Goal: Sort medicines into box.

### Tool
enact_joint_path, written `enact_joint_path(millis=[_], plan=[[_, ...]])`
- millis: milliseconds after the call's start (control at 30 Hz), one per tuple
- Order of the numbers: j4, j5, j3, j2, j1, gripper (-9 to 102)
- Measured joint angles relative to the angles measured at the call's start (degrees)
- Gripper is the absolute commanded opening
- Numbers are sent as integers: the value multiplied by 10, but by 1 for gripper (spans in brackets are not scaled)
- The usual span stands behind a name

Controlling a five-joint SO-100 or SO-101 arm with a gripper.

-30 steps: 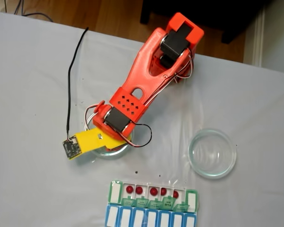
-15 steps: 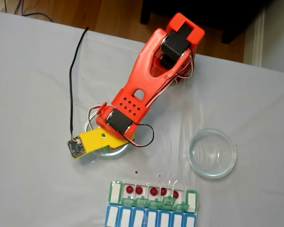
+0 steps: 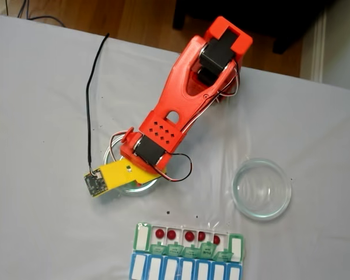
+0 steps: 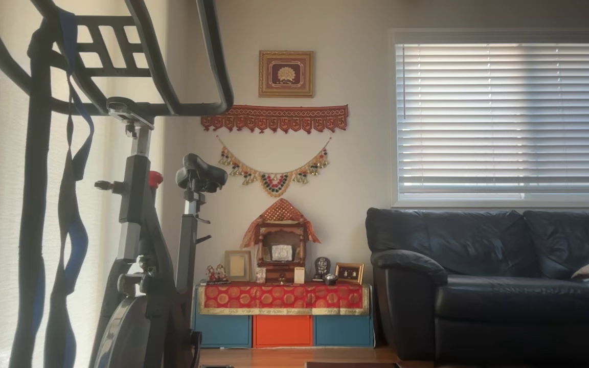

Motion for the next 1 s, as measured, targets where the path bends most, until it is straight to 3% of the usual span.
enact_joint_path(millis=[1000], plan=[[-64,0,36,0,0,13]])
